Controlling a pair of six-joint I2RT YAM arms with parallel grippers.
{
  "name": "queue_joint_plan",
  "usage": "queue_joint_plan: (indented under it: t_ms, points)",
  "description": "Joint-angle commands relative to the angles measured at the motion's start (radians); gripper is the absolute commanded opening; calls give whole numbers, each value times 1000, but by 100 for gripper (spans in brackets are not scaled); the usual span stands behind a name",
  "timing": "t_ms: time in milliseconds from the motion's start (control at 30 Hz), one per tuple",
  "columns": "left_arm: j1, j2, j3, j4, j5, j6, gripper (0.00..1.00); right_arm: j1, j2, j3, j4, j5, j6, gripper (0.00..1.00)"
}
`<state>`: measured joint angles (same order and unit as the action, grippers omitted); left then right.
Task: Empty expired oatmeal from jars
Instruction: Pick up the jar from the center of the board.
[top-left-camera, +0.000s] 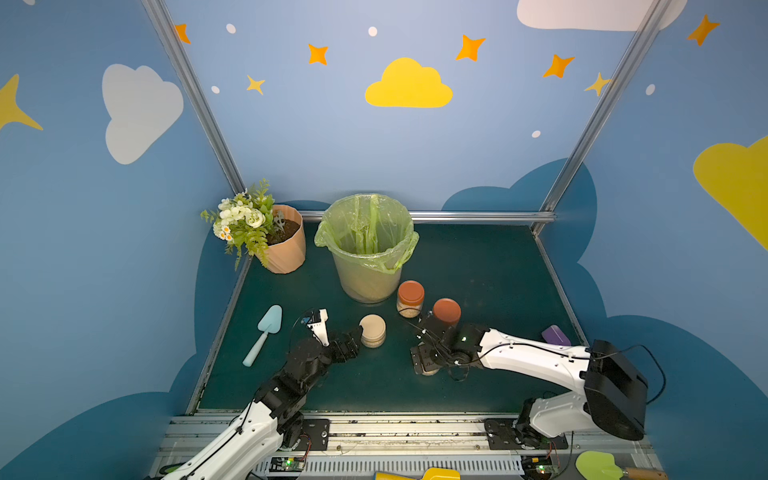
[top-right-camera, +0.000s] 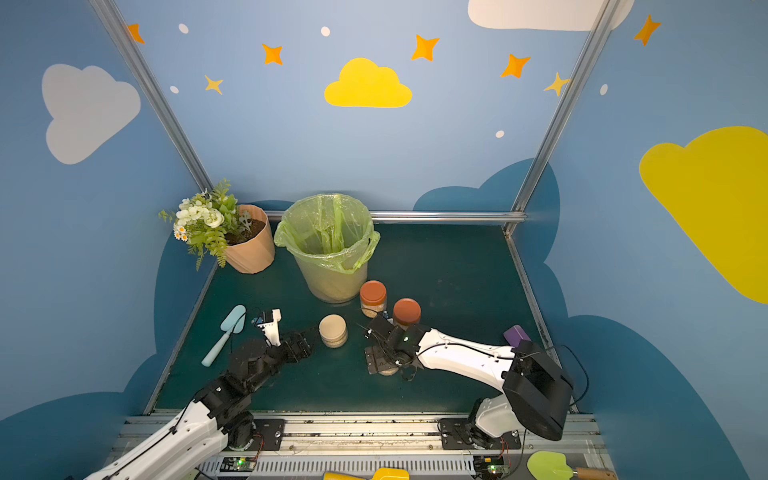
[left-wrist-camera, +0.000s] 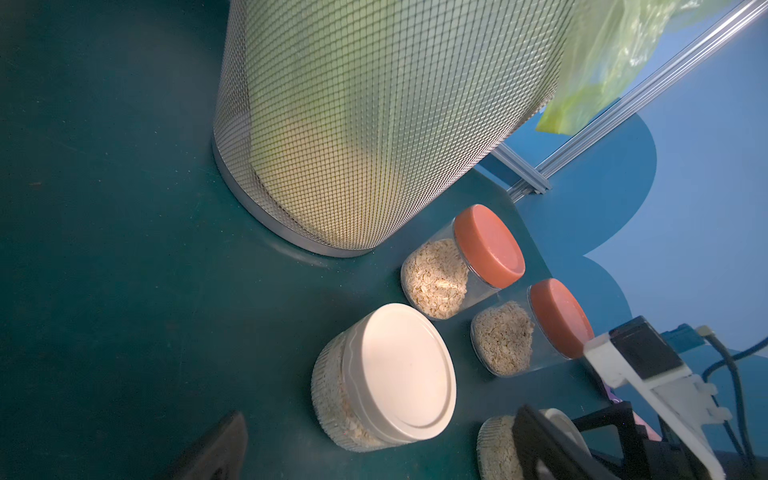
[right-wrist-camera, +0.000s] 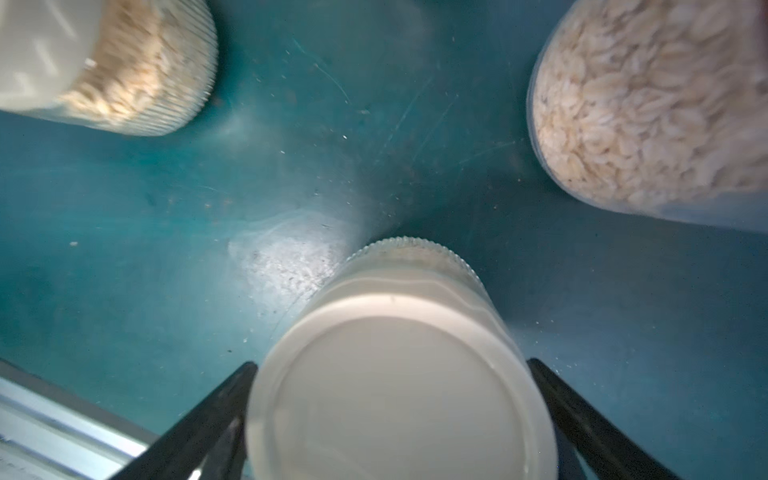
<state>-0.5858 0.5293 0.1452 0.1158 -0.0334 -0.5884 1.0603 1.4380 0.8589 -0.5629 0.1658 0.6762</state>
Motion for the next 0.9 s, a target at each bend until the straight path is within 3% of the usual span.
queue_joint_plan:
  t_ms: [0,300,467,667,867]
  points:
    - [-3,6,-4,10,3,10,100,4,20,31,-32,24,-1,97]
    - [-3,39,16,32,32,40,100,-3,51,34,-37,38,-1,94]
    - [-4,68,30,55,48,63,100,-8,57,44,-56,38,-25,86]
    - [-3,123,63,96,94,101,100,-22,2,60,-87,13,-44,67]
    - [-6,199,152,102,193,182,100,-38,-160,65,-98,-18,-28,47]
